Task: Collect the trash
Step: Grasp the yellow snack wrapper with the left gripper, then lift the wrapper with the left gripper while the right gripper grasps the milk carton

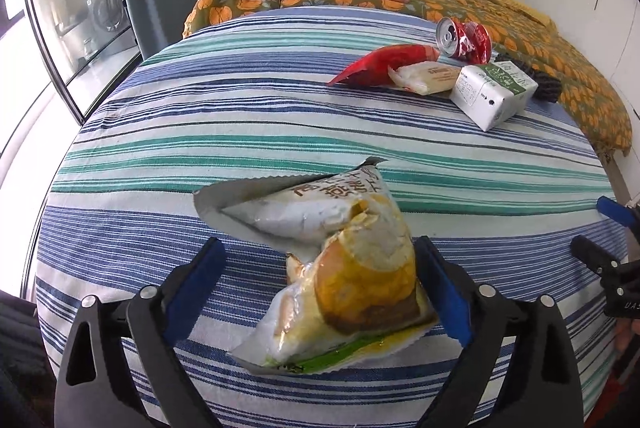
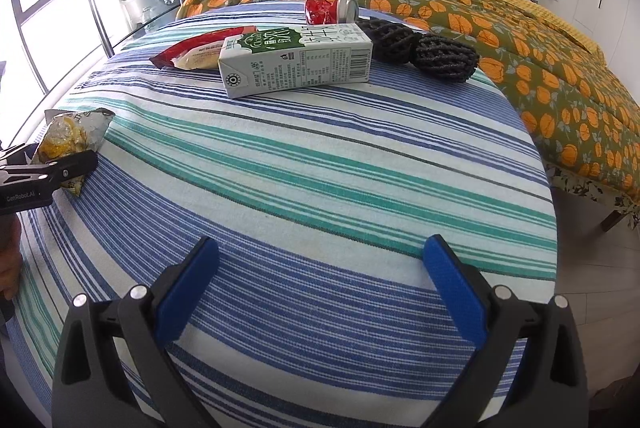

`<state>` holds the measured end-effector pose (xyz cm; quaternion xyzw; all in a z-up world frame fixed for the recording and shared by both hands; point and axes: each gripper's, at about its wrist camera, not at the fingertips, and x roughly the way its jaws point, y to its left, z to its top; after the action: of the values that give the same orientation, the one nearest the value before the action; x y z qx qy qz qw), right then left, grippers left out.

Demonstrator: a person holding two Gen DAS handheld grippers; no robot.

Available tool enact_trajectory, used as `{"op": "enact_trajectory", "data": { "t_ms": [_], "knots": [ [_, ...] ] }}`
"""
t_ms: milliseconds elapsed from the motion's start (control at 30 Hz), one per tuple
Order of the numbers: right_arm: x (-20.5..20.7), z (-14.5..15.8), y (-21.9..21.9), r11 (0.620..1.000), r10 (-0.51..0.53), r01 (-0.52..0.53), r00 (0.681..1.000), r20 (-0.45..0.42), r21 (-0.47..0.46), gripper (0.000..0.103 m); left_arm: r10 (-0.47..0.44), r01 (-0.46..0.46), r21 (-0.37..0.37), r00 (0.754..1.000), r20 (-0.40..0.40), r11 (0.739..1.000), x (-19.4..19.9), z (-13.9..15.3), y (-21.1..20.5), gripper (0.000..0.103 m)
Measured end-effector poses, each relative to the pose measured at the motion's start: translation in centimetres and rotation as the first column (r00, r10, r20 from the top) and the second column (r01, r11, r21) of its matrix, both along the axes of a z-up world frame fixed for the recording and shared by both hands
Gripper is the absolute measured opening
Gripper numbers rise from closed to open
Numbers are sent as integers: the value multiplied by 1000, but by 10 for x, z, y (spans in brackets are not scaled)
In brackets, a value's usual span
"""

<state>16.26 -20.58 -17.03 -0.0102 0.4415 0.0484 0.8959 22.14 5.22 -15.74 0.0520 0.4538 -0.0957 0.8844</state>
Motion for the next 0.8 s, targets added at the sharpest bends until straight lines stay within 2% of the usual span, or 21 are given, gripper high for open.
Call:
{"op": "enact_trajectory", "data": {
  "t_ms": [333,433,600,700,800],
  "knots": [
    [7,1,2,1000,-31,31,999,-21,0,98,-5,5,2,1000,-5,1000,0,-2,0,98],
    [32,11,-2,994,-94,98,994,-63,57,98,-5,5,2,1000,-5,1000,0,-2,1,98],
    [97,53,10,956,-227,228,973,-29,184,98,-5,5,2,1000,-5,1000,0,-2,0,98],
    [136,60,22,926,-331,331,943,-30,183,98,-5,5,2,1000,-5,1000,0,-2,0,98],
    [164,52,27,896,-414,419,908,-65,143,98,-5,5,2,1000,-5,1000,0,-2,0,98]
  ]
}}
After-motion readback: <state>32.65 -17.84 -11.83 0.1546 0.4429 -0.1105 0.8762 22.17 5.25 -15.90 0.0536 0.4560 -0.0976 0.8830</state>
